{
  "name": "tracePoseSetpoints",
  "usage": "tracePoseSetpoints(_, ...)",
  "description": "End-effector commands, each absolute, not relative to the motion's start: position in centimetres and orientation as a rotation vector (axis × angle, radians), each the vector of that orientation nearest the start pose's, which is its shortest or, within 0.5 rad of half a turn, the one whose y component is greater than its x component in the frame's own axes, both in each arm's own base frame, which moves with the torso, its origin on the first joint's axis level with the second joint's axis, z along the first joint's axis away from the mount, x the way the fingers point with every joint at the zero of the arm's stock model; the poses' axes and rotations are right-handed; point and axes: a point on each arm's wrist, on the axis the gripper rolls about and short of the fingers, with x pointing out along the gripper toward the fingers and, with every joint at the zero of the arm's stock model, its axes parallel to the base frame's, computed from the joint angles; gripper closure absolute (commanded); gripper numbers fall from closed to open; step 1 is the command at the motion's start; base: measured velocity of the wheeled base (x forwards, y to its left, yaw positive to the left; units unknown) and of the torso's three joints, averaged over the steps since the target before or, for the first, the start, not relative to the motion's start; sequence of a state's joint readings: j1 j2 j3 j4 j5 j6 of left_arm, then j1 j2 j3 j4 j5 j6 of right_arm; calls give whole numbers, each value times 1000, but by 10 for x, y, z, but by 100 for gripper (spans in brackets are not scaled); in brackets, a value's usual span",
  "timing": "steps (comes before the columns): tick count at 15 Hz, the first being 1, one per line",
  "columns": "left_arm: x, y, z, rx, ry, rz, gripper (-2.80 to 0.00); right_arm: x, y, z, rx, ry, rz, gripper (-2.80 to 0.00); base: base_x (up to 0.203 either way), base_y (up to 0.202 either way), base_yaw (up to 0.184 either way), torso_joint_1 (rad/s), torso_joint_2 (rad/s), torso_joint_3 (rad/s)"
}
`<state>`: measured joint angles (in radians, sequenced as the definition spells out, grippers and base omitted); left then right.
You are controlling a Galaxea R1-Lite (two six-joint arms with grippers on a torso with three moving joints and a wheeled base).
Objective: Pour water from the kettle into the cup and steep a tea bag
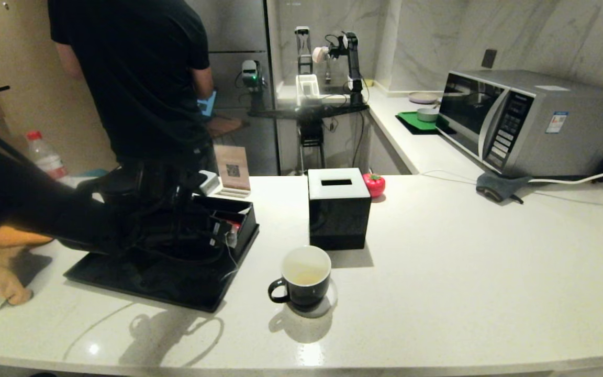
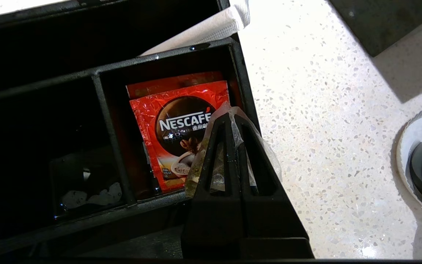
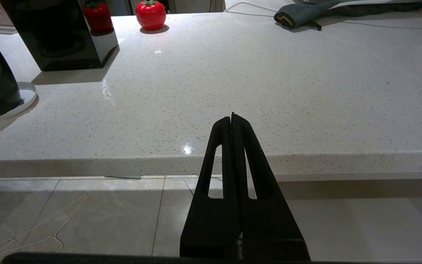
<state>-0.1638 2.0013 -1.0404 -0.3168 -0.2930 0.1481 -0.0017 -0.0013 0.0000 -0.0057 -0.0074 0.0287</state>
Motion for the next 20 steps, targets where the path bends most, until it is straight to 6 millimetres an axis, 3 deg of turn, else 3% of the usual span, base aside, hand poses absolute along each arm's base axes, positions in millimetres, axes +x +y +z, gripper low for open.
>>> tracePoseSetpoints(1,361,-64,118,99,596,-483,0,-23,0,76,29,-6,-9,0,0,0,0,0,0,0)
tracePoseSetpoints(9,348,-63,141,103,538,-483,0,-23,0,76,29,-7,-9,0,0,0,0,0,0,0)
tracePoseSetpoints(20,294,-53,180,111,443,-478,0,-23,0,76,29,-6,-9,0,0,0,0,0,0,0)
